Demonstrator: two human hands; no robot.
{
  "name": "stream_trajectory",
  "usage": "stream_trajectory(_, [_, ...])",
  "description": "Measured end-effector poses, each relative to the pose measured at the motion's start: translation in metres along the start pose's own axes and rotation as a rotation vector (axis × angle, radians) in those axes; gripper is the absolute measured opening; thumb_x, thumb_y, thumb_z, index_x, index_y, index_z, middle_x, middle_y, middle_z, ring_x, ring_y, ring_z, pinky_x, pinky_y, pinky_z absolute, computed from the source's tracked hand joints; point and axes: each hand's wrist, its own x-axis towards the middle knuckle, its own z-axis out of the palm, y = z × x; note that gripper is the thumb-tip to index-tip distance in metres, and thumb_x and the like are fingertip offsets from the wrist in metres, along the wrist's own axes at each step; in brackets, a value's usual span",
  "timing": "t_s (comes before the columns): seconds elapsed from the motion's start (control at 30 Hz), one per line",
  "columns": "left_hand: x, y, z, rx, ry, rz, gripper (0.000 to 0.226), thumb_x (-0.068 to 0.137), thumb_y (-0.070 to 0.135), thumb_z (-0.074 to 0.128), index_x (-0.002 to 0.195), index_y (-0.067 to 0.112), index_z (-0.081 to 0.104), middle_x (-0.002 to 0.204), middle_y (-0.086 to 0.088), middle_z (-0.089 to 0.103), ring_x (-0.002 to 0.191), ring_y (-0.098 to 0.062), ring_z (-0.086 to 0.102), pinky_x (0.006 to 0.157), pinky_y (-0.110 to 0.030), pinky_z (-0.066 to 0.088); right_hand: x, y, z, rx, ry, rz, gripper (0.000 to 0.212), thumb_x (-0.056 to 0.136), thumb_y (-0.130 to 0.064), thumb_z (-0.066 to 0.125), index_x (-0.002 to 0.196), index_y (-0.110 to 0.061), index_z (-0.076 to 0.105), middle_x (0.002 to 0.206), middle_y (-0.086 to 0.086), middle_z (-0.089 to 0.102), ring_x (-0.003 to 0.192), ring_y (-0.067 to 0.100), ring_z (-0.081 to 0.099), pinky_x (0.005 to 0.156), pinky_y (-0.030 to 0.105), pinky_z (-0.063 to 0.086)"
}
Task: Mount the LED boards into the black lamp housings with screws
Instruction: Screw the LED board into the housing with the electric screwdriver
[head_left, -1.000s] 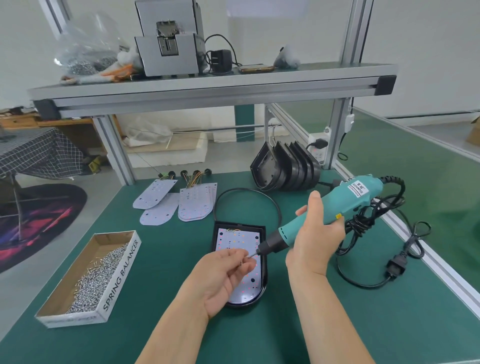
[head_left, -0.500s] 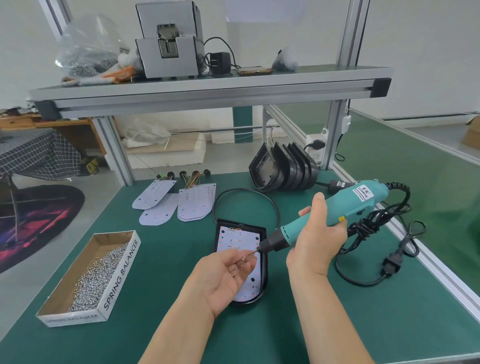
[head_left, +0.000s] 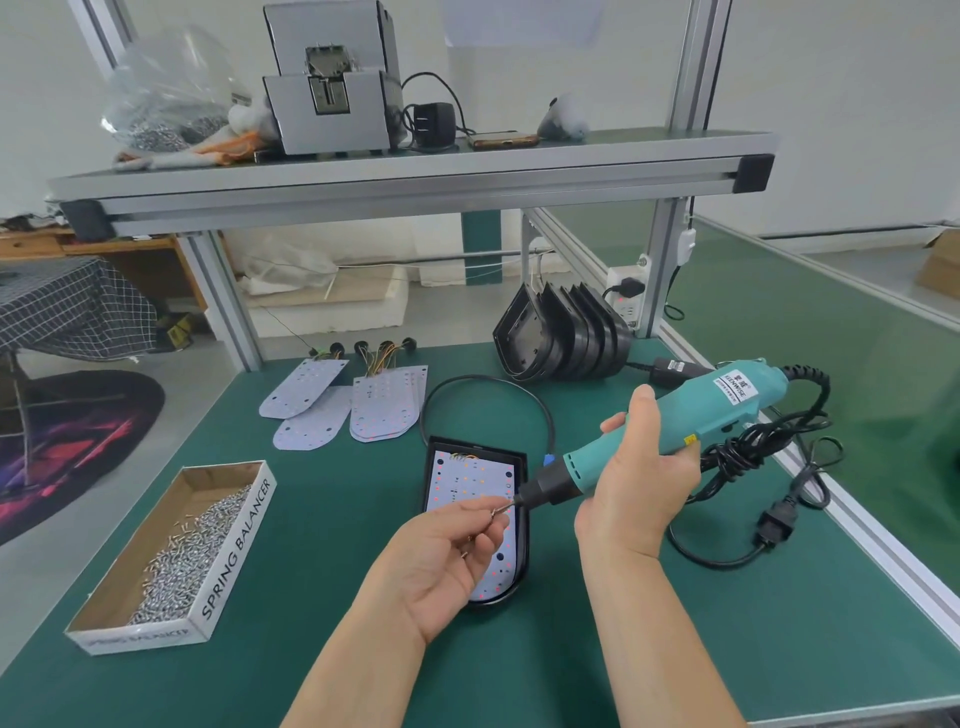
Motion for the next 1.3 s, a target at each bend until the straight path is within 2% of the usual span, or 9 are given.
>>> stream_trajectory(0.17, [-0.002, 0.0, 0.002, -0.044, -0.004, -0.022, 0.023, 0.088, -0.01, 0.06, 0.075, -0.006, 0.078, 0.075, -0.017, 0.069, 0.056, -0.015, 0.065, 0.047, -0.017, 0.053, 0.0, -0.004, -0.001, 0.007, 0.003, -0.003, 0.021, 0.082, -0.035, 0.068, 0.08, -0.023, 0.051, 0.06, -0.006, 0.058, 0.054, 0.009, 0.049, 0.062, 0.032, 0.042])
stream_trajectory(0.27, [-0.004, -0.001, 0.005, -0.085, -0.004, -0.037, 0.009, 0.072, -0.006, 0.07, 0.076, -0.008, 0.078, 0.079, -0.019, 0.07, 0.057, -0.016, 0.066, 0.047, -0.017, 0.054, 0.0, -0.005, -0.001, 0.013, 0.008, -0.003, 0.022, 0.082, -0.036, 0.068, 0.08, -0.023, 0.051, 0.059, -0.007, 0.058, 0.053, 0.008, 0.049, 0.06, 0.03, 0.042])
stream_trajectory(0.53, [-0.004, -0.01, 0.007, -0.323, -0.025, -0.128, 0.022, 0.066, -0.009, 0.069, 0.087, -0.016, 0.072, 0.084, -0.022, 0.068, 0.057, -0.019, 0.066, 0.045, -0.019, 0.054, 0.001, -0.006, -0.002, 0.035, 0.028, -0.007, 0.023, 0.082, -0.036, 0.069, 0.08, -0.022, 0.051, 0.059, -0.006, 0.059, 0.055, 0.01, 0.05, 0.062, 0.031, 0.042])
stream_trajectory(0.7, [-0.006, -0.016, 0.011, -0.391, -0.078, -0.173, 0.02, 0.064, -0.011, 0.068, 0.082, -0.017, 0.073, 0.082, -0.023, 0.068, 0.056, -0.021, 0.066, 0.046, -0.02, 0.056, 0.003, -0.006, -0.002, 0.028, 0.033, -0.023, 0.022, 0.084, -0.036, 0.068, 0.082, -0.022, 0.052, 0.059, -0.008, 0.06, 0.056, 0.01, 0.052, 0.063, 0.031, 0.044])
stream_trajectory(0.83, [-0.005, -0.017, 0.011, -0.365, -0.057, -0.135, 0.019, 0.065, -0.01, 0.067, 0.081, -0.017, 0.073, 0.081, -0.022, 0.068, 0.055, -0.019, 0.066, 0.047, -0.019, 0.056, 0.002, -0.007, -0.003, 0.034, 0.037, -0.017, 0.021, 0.083, -0.035, 0.068, 0.079, -0.023, 0.052, 0.06, -0.006, 0.059, 0.055, 0.01, 0.051, 0.063, 0.033, 0.043])
stream_trajectory(1.0, [-0.005, -0.013, 0.009, -0.334, -0.023, -0.08, 0.029, 0.068, -0.008, 0.068, 0.096, -0.016, 0.068, 0.083, -0.022, 0.068, 0.056, -0.019, 0.066, 0.046, -0.019, 0.055, 0.003, -0.008, -0.002, 0.04, 0.026, -0.016, 0.021, 0.082, -0.036, 0.068, 0.081, -0.022, 0.052, 0.06, -0.005, 0.059, 0.056, 0.011, 0.051, 0.063, 0.033, 0.043])
stream_trajectory(1.3, [-0.003, -0.014, 0.008, -0.22, -0.004, 0.005, 0.035, 0.068, -0.003, 0.068, 0.101, -0.013, 0.066, 0.081, -0.019, 0.069, 0.057, -0.015, 0.066, 0.049, -0.017, 0.055, 0.006, -0.008, -0.002, 0.047, 0.021, -0.014, 0.023, 0.082, -0.037, 0.069, 0.083, -0.022, 0.052, 0.06, -0.006, 0.058, 0.057, 0.012, 0.05, 0.063, 0.033, 0.043])
